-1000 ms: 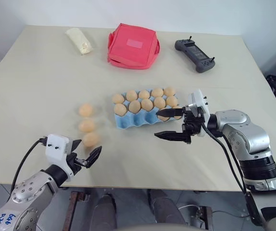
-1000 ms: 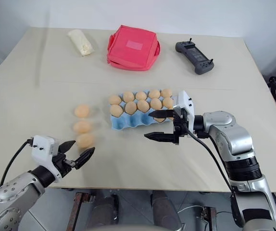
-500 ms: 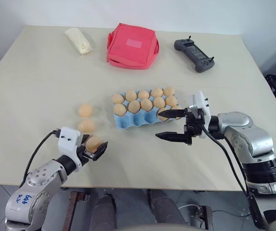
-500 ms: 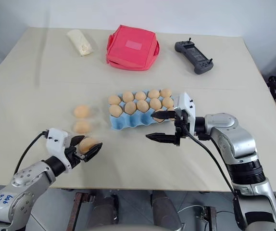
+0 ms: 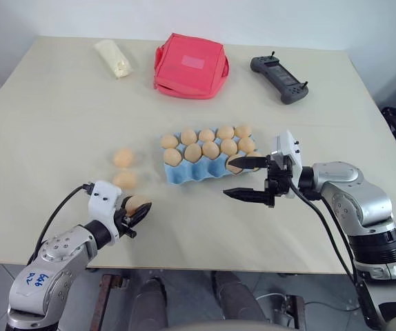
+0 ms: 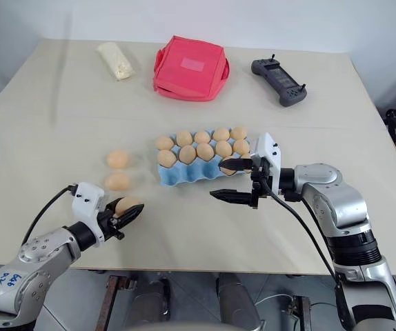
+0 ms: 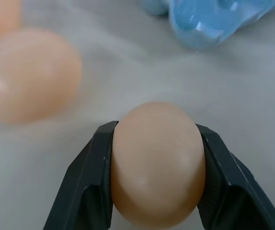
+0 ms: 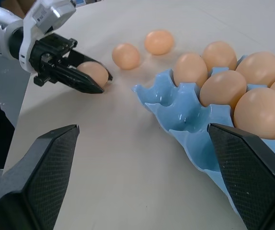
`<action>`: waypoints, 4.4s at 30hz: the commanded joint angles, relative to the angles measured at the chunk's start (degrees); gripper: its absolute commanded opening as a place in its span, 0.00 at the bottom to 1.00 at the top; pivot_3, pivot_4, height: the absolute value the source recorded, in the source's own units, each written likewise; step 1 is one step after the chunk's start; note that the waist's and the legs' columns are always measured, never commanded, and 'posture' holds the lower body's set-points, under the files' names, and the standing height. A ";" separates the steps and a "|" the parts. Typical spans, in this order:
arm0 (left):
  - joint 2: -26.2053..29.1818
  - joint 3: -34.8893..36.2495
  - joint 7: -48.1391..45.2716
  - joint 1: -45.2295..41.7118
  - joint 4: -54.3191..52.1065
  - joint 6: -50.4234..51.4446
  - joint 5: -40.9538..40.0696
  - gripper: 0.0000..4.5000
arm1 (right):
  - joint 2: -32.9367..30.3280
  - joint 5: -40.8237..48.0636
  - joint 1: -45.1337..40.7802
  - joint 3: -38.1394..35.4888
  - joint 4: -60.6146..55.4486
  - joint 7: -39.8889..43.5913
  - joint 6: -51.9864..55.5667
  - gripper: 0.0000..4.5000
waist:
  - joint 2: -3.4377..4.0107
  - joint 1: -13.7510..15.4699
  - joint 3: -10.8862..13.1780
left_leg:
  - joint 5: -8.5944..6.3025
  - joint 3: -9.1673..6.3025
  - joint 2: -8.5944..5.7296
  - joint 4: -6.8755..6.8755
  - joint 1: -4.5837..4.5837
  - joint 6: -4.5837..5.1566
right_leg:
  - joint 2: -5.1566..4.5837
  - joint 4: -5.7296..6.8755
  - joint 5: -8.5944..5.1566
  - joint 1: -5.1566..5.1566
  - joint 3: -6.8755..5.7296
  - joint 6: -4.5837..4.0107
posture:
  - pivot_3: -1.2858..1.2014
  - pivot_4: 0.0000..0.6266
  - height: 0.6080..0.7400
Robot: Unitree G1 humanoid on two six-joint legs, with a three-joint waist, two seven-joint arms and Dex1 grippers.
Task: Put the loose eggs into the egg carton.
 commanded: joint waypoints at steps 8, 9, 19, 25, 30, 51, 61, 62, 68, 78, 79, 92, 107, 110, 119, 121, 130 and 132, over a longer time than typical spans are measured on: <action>-2.84 -3.58 -6.02 -17.45 4.92 -4.60 -2.80 0.39 | -5.39 3.70 4.20 -6.09 -5.00 2.35 0.03 1.00 | 0.00 -0.09 0.00 | -0.06 0.00 -0.01 0.03 -0.02 0.06 | 0.01 -0.01 0.48 0.02 -0.01 0.91 | 0.52 0.24 1.00; -2.96 -4.79 -7.26 -19.56 6.92 -4.98 -2.50 0.39 | -5.49 3.84 4.52 -6.56 -5.19 1.93 -0.01 1.00 | 0.00 -0.03 0.00 | -0.06 -0.01 0.00 0.03 -0.02 0.06 | 0.04 -0.02 0.48 0.00 -0.01 0.92 | 0.52 0.24 1.00; -7.62 -16.51 -19.72 -32.49 28.17 -16.67 4.12 0.39 | -7.36 5.64 9.33 -11.32 -8.35 -0.33 0.67 1.00 | 0.01 0.34 0.00 | -0.06 -0.02 -0.02 0.13 -0.04 0.07 | 0.04 -0.01 0.50 0.05 0.00 0.96 | 0.52 0.24 1.00; -11.25 -18.77 -23.62 -38.04 40.12 -23.93 8.25 0.39 | -8.83 5.43 14.38 -15.74 -9.31 -1.90 -0.58 1.00 | 0.01 0.45 0.00 | -0.08 0.01 -0.03 0.15 -0.04 0.09 | 0.04 -0.02 0.51 0.06 0.03 0.97 | 0.52 0.24 1.00; -14.27 -19.79 -25.45 -41.38 47.09 -28.02 10.98 0.39 | -9.11 5.71 17.62 -17.72 -11.69 -4.02 -0.49 1.00 | 0.01 0.49 0.00 | -0.08 0.02 -0.04 0.18 -0.04 0.10 | 0.04 -0.02 0.52 0.06 0.05 0.99 | 0.52 0.24 1.00; -2.50 -7.33 -23.77 -26.19 23.26 -15.57 5.56 1.00 | -9.22 5.66 14.69 -15.16 -9.98 -4.49 -0.93 1.00 | 0.04 0.05 -0.01 | -0.08 0.04 0.00 0.14 0.00 0.11 | 0.05 0.07 0.53 0.04 0.08 1.02 | 0.52 0.24 1.00; 5.37 11.80 -16.84 -11.50 12.46 -8.78 1.01 1.00 | -8.73 3.99 8.88 -11.19 -4.22 -1.16 -2.01 1.00 | 0.03 0.00 0.00 | -0.08 0.07 -0.01 0.29 -0.02 0.12 | 0.00 0.02 0.48 0.10 0.08 0.92 | 0.52 0.24 1.00; 5.45 12.91 -16.47 -9.58 11.80 -8.65 0.95 1.00 | -8.71 3.83 8.43 -10.79 -3.73 -0.79 -2.21 1.00 | 0.03 -0.02 0.00 | -0.08 0.07 -0.01 0.28 -0.03 0.12 | 0.00 0.01 0.48 0.09 0.08 0.92 | 0.52 0.24 1.00; 3.70 18.28 -13.42 2.44 5.70 -5.84 -1.40 1.00 | -8.58 3.30 6.76 -9.70 -2.16 0.52 -2.46 1.00 | 0.02 -0.15 0.00 | -0.13 0.08 0.02 0.20 -0.02 0.15 | 0.00 0.02 0.44 0.04 0.06 0.84 | 0.52 0.24 1.00; 3.78 18.49 -11.79 5.64 5.83 -5.72 -1.96 1.00 | -8.69 2.75 5.52 -8.98 -1.32 1.81 -2.11 1.00 | 0.00 -0.17 0.01 | -0.13 0.13 0.00 0.31 -0.01 0.15 | -0.02 -0.02 0.00 0.07 0.13 0.01 | 0.52 0.24 1.00; 4.05 17.49 -11.80 4.53 6.46 -5.54 -1.72 1.00 | -8.65 2.73 5.47 -8.95 -1.41 1.79 -2.03 1.00 | 0.00 -0.18 0.01 | -0.13 0.14 0.00 0.31 -0.01 0.15 | -0.02 -0.02 0.00 0.06 0.13 0.01 | 0.52 0.24 1.00; 7.41 2.60 -15.80 -10.53 23.52 -8.81 5.16 1.00 | -8.94 3.33 6.93 -10.11 -3.48 0.49 -1.10 1.00 | 0.00 -0.11 0.01 | -0.14 0.16 0.00 0.21 -0.02 0.15 | 0.00 0.00 0.23 0.00 0.13 0.46 | 0.52 0.24 1.00; 9.05 -1.21 -20.87 -15.55 20.17 -6.78 2.98 0.38 | -9.91 4.17 9.14 -11.71 -5.97 -0.71 -0.43 1.00 | 0.00 0.01 0.01 | -0.18 0.17 0.00 0.17 -0.03 0.12 | 0.00 -0.01 0.46 -0.02 0.13 0.89 | 0.52 0.24 1.00; 8.68 -1.76 -21.29 -19.21 19.65 -6.93 2.70 0.38 | -10.11 4.36 9.80 -12.20 -6.57 -1.15 -0.33 1.00 | 0.00 0.11 0.01 | -0.17 0.17 0.00 0.19 -0.04 0.12 | 0.00 -0.01 0.48 -0.01 0.13 0.93 | 0.52 0.24 1.00; 0.05 -13.20 -28.13 -34.93 30.38 -13.72 5.27 0.38 | -8.64 4.72 12.40 -13.41 -9.40 -4.60 -0.17 1.00 | 0.01 0.66 0.00 | -0.17 0.16 -0.04 0.39 -0.04 0.14 | 0.00 -0.04 0.54 0.12 0.15 1.05 | 0.52 0.24 1.00; -1.07 -15.55 -29.60 -36.39 32.83 -14.50 6.26 0.38 | -8.41 4.87 12.91 -13.68 -9.96 -5.55 -0.12 1.00 | 0.01 0.18 0.00 | -0.20 0.19 -0.03 0.36 -0.04 0.17 | 0.00 -0.03 0.54 0.09 0.17 1.05 | 0.52 0.24 1.00; -3.17 -18.01 -32.34 -40.91 41.14 -18.88 9.61 0.38 | -8.39 6.15 16.34 -15.20 -13.04 -8.69 0.01 1.00 | 0.01 0.31 0.00 | -0.20 0.17 -0.02 0.34 -0.05 0.19 | 0.06 0.02 0.54 0.05 0.22 1.06 | 0.52 0.24 1.00; -3.03 -18.60 -33.20 -41.32 41.67 -18.60 10.05 0.38 | -8.33 6.27 16.69 -15.33 -13.34 -9.17 0.04 1.00 | 0.01 0.34 0.00 | -0.20 0.17 -0.02 0.37 -0.05 0.19 | 0.06 0.02 0.55 0.07 0.23 1.08 | 0.52 0.24 1.00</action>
